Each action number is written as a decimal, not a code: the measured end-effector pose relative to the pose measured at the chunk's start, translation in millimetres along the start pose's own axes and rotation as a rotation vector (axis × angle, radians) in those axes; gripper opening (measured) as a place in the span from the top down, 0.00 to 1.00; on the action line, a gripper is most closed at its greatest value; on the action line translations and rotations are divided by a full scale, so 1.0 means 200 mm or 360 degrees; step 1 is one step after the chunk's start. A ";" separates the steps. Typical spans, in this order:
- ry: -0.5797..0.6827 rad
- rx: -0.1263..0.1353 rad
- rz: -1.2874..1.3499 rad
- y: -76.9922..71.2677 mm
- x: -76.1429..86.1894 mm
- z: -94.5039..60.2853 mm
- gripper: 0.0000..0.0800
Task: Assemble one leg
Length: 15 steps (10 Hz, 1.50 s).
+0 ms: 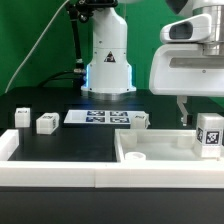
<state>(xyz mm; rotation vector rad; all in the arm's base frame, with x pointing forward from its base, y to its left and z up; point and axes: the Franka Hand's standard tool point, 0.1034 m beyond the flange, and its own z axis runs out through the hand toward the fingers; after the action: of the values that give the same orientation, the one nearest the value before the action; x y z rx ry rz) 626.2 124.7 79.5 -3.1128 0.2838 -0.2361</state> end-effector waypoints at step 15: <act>-0.0106 -0.0082 0.1713 0.05 -0.03 0.02 0.64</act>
Offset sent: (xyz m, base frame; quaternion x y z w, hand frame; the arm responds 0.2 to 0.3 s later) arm 0.0000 0.0000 0.0000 0.0000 0.0000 0.0000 1.0000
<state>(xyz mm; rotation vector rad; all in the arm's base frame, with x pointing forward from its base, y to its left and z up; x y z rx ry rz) 619.3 115.7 74.2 -2.5061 1.8246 -0.0906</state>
